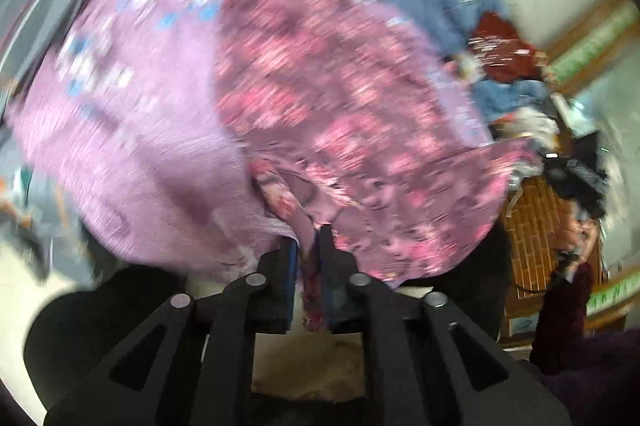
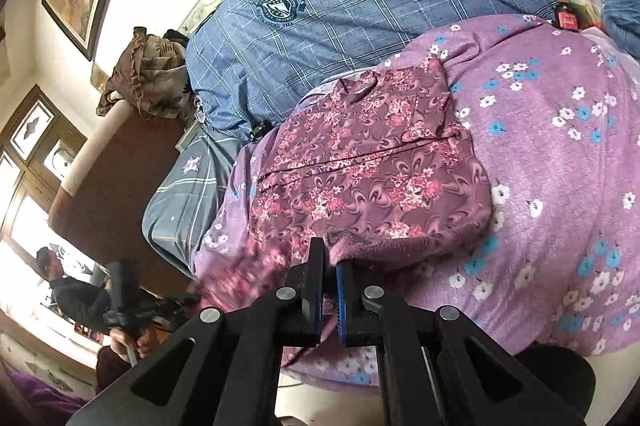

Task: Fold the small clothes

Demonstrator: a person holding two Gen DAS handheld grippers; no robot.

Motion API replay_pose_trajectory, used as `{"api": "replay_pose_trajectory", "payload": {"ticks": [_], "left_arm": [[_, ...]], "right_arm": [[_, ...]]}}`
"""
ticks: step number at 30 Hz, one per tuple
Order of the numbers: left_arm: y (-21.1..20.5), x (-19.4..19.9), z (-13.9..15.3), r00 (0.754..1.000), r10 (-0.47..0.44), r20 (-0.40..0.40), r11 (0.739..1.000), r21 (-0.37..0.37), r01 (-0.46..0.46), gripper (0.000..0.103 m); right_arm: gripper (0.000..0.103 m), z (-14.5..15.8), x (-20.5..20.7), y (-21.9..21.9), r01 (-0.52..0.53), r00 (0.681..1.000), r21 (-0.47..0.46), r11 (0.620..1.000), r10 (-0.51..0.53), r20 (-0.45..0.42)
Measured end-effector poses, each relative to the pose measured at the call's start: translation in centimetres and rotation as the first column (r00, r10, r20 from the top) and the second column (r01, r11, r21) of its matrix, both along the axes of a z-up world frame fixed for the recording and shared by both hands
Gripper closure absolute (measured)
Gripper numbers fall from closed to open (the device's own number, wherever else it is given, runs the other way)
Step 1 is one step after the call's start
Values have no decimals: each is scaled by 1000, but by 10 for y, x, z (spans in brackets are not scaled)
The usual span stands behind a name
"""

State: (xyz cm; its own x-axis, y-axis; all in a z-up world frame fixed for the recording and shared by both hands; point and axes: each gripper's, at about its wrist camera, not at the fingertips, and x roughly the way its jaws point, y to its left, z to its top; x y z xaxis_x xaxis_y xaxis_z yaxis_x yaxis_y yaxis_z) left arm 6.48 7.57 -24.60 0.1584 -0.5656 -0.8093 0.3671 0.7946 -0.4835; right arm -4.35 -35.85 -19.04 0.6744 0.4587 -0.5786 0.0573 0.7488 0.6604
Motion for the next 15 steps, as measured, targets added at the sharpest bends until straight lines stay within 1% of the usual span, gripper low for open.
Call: {"api": "replay_pose_trajectory", "payload": {"ticks": [1,2,4,5,6,8,10,12,14,15], "left_arm": [[6,-1,-11,999,23,-33,999,31,-22,79],[10,-5,-17,998,34,-46,998,52,-31,71],[20,-13,-23,997,60,-42,995,78,-56,65],[25,-17,-21,997,63,-37,995,73,-60,64],[27,-19,-18,997,66,-27,997,52,-64,62],[27,-19,-13,997,83,4,997,9,-83,45],[23,-16,-14,995,100,29,995,-3,-100,42],[15,-8,-25,992,119,49,993,-23,-118,42],[8,2,-44,990,138,10,990,-13,-138,44],[5,5,-56,990,136,-26,990,-26,-137,44]], "right_arm": [[98,-4,2,1,0,1000,0,1000,0,-3],[98,-5,4,1,0,1000,-2,1000,0,-5],[98,-9,9,1,7,1000,6,1000,-7,-16],[98,-9,5,-1,7,1000,11,1000,-7,-18],[98,-9,3,-2,9,1000,11,1000,-9,-19],[98,-10,3,-1,14,1000,12,1000,-13,-18],[98,-10,4,0,14,1000,15,1000,-14,-16],[98,-10,4,3,14,1000,16,1000,-14,-16],[98,-9,2,3,14,1000,12,1000,-14,-20],[98,-9,1,3,14,1000,10,1000,-14,-21]]}}
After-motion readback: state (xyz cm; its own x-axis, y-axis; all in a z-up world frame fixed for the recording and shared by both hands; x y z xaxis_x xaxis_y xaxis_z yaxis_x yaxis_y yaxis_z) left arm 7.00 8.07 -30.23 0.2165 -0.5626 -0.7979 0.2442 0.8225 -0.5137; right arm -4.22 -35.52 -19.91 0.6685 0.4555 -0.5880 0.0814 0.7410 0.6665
